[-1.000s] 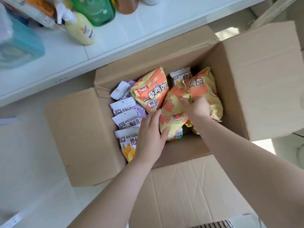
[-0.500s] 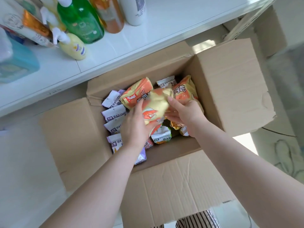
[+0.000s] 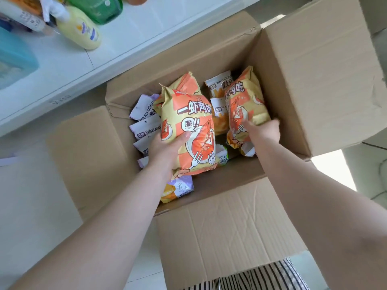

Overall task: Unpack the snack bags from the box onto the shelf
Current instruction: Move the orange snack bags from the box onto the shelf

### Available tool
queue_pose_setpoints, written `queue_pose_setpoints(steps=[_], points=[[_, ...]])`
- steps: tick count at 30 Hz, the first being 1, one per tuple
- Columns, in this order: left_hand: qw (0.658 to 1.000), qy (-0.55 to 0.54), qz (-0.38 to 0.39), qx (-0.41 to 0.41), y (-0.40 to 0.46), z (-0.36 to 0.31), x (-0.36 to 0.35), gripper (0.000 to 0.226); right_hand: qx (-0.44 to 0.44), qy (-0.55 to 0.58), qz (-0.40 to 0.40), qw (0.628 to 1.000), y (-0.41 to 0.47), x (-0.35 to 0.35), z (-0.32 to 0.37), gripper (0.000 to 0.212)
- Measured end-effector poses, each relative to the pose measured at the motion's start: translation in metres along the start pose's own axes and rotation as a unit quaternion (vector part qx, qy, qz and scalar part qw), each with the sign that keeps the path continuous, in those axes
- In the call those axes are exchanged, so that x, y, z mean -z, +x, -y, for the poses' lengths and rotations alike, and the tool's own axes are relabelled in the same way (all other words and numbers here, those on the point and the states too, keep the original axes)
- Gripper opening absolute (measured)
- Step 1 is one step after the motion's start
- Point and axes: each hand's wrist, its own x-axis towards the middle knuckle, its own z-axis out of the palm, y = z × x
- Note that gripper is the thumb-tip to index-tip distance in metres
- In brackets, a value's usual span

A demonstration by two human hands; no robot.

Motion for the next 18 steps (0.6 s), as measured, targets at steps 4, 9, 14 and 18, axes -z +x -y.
queue_pose_setpoints(steps=[4,9,14,18], points=[[1.000,-0.018,-0.003,0.008,0.002,0.001,0.006,0.041,0.045,-0.082,0.012,0.996,0.004,-0.008,0.012,0.076],[0.999,-0.040,-0.024,-0.005,-0.005,-0.011,0.013,0.040,0.088,-0.087,0.061,0.990,-0.004,0.014,0.021,0.063],[0.994,-0.055,-0.076,-0.055,-0.023,-0.037,0.025,0.032,0.080,0.062,0.187,0.977,-0.042,0.067,0.003,0.057],[0.992,-0.069,-0.084,-0.065,-0.046,-0.058,0.037,0.031,0.059,0.210,0.366,0.905,-0.087,0.121,-0.003,0.064]])
